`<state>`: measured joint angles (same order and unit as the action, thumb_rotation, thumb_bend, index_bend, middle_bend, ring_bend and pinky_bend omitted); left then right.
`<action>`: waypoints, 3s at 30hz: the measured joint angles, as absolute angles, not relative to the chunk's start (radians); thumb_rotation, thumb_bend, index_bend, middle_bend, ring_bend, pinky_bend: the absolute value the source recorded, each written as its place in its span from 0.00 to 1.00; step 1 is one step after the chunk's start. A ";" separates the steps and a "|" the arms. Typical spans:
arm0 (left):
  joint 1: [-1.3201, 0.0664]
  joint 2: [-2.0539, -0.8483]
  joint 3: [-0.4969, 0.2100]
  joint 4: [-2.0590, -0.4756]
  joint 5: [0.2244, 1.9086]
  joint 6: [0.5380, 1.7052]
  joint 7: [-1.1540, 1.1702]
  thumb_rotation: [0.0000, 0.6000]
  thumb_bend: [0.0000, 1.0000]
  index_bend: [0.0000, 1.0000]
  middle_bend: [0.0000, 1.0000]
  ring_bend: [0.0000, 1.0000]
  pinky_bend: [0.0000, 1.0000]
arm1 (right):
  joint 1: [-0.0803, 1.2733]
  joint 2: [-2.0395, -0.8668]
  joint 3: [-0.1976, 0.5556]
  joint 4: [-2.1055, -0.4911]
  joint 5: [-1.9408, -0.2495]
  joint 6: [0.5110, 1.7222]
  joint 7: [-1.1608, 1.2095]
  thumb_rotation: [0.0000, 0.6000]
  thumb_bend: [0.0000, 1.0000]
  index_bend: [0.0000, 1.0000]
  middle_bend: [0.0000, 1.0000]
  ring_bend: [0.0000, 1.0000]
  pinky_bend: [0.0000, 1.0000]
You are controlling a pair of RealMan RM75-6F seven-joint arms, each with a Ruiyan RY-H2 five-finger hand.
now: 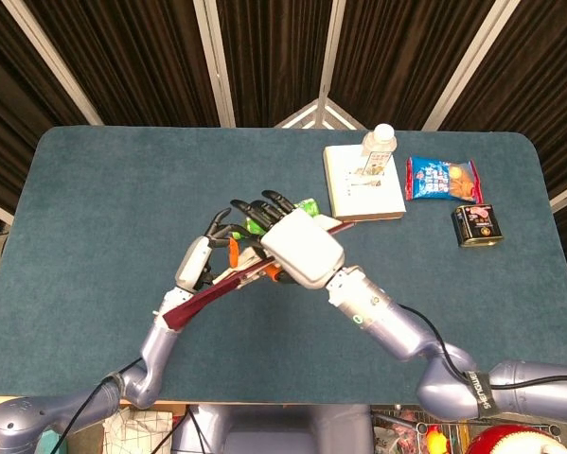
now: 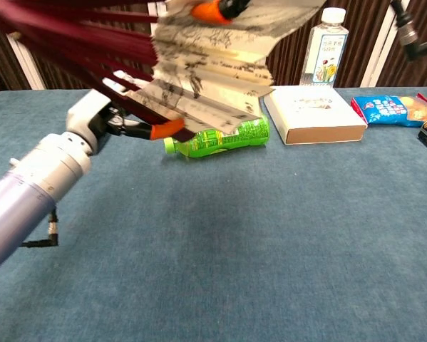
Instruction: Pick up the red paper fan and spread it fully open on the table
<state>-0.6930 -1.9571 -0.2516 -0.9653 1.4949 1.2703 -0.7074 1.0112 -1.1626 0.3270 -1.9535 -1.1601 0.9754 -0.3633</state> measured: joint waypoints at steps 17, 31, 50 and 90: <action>-0.630 -1.824 -0.209 -0.851 1.577 1.492 -0.651 1.00 0.40 0.74 0.32 0.00 0.21 | 0.910 -1.073 0.312 -1.905 -1.207 1.006 -0.191 1.00 0.45 0.84 0.12 0.18 0.14; -0.619 -1.829 -0.173 -0.651 1.636 1.638 -0.579 1.00 0.40 0.73 0.31 0.00 0.21 | 0.867 -1.107 0.268 -1.836 -1.272 1.019 -0.149 1.00 0.45 0.84 0.12 0.18 0.14; -0.663 -1.883 -0.149 -0.443 1.651 1.723 -0.490 1.00 0.40 0.72 0.30 0.00 0.21 | 0.835 -1.157 0.230 -1.742 -1.297 1.010 -0.133 1.00 0.45 0.84 0.12 0.18 0.14; -0.555 -1.831 -0.026 -0.344 1.663 1.685 -0.221 1.00 0.00 0.26 0.00 0.00 0.12 | 0.761 -1.089 0.135 -1.623 -1.057 0.931 -0.363 1.00 0.28 0.00 0.06 0.10 0.09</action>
